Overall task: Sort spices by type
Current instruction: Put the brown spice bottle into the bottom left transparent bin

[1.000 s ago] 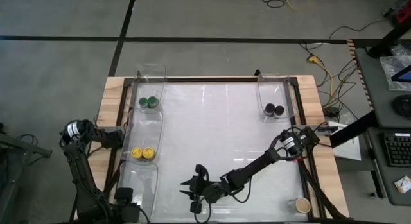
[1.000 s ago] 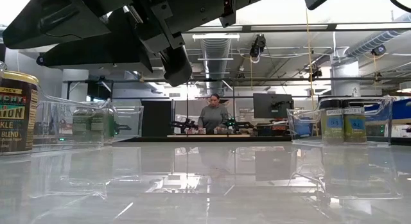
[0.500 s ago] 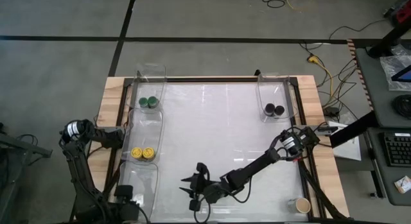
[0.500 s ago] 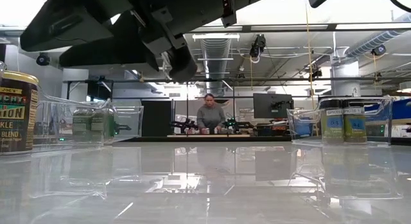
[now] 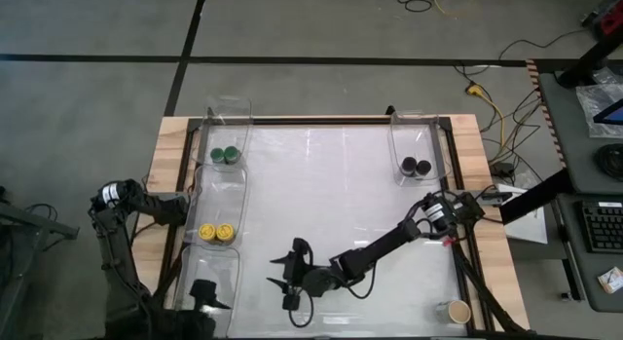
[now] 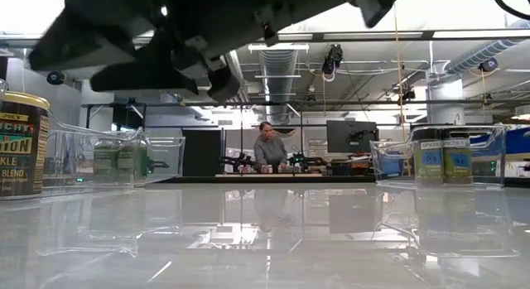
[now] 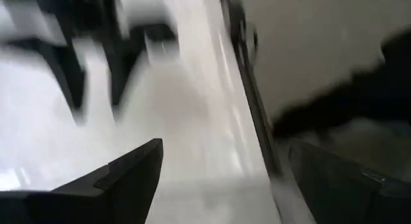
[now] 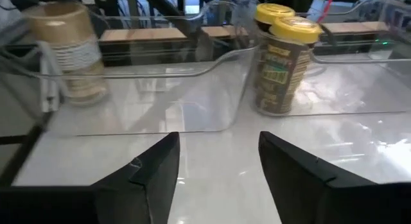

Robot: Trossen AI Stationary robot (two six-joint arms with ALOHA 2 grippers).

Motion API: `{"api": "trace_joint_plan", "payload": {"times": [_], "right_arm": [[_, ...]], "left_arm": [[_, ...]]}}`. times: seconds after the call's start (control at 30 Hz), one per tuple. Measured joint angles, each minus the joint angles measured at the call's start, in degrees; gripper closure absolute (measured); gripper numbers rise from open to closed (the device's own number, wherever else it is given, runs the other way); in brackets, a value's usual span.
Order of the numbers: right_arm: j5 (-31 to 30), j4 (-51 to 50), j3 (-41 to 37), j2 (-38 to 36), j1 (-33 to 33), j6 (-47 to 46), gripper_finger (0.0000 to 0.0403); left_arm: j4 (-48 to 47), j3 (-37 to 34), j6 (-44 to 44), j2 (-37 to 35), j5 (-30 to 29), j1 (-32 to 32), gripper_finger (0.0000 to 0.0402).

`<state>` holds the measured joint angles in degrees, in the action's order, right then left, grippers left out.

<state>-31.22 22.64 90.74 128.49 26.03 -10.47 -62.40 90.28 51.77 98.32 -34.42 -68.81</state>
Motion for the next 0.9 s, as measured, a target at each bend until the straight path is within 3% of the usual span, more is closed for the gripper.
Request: {"api": "trace_joint_plan", "payload": {"times": [0.2,0.3,0.43,0.5,0.73,0.9], "right_arm": [[-2.3,0.0,0.0,0.0,-1.4,6.6,0.0178],[-1.4,-3.7,0.0,-1.5,-1.6,8.9,0.0170],[-1.4,-16.9,0.0,-7.8,-0.2,8.0,0.0154],[-1.3,-25.6,0.1,-11.2,0.8,4.4,0.0143],[4.4,-58.9,0.0,-19.8,1.9,-23.7,0.0105],[11.6,-74.8,0.0,-25.4,7.6,-33.1,0.0096]], "left_arm": [[4.3,-0.6,-9.0,-0.1,-21.9,1.9,0.0086],[2.3,-1.2,-9.2,0.0,-26.2,3.5,0.0086],[3.1,-1.2,-9.0,-0.1,-30.0,6.1,0.0086],[3.5,-1.2,-9.0,-0.1,-31.3,7.3,0.0086],[7.8,-2.1,-5.7,0.0,-33.7,11.3,0.0086],[14.6,-4.1,-6.2,0.0,-34.2,12.6,0.0086]]}}
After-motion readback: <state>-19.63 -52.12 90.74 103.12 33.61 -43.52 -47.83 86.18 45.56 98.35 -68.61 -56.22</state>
